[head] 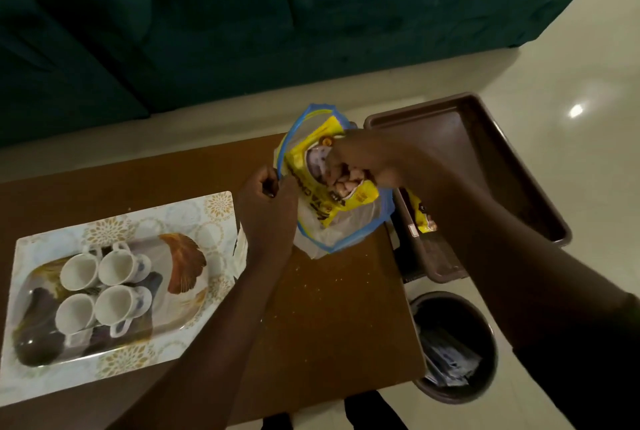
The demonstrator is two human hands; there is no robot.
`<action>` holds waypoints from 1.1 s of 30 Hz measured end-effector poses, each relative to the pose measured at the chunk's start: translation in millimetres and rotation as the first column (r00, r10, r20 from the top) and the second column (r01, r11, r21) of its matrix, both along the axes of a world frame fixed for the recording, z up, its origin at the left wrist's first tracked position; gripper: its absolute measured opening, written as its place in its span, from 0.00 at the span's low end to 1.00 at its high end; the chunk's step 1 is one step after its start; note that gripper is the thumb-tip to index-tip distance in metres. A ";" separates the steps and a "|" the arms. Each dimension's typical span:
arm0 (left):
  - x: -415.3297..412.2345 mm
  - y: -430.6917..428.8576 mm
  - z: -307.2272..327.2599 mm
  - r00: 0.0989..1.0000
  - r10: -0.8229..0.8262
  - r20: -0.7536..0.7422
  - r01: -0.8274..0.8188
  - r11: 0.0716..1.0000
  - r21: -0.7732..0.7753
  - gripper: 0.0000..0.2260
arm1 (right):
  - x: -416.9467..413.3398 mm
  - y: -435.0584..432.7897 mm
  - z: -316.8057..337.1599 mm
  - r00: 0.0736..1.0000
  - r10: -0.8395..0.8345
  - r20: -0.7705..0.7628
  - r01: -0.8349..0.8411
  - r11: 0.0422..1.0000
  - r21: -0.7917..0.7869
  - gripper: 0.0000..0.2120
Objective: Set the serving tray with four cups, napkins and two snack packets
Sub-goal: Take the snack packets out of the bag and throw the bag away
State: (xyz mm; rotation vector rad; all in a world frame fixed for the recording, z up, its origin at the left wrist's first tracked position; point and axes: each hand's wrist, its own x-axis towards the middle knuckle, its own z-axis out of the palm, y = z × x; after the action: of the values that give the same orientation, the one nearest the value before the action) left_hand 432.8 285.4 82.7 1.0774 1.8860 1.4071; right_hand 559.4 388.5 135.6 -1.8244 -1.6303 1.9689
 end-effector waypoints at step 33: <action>73.6 48.3 -8.6 0.980 -0.002 -0.197 -0.011 0.998 -0.065 0.09 | 285.7 -41.4 -143.8 0.234 -0.965 -0.120 0.972 0.234 0.007 0.16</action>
State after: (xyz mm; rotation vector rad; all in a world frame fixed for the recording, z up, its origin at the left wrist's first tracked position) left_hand 506.4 333.7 74.0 1.2195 2.0594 1.2703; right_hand 845.1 347.1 -8.2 -1.8622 -0.1833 1.2370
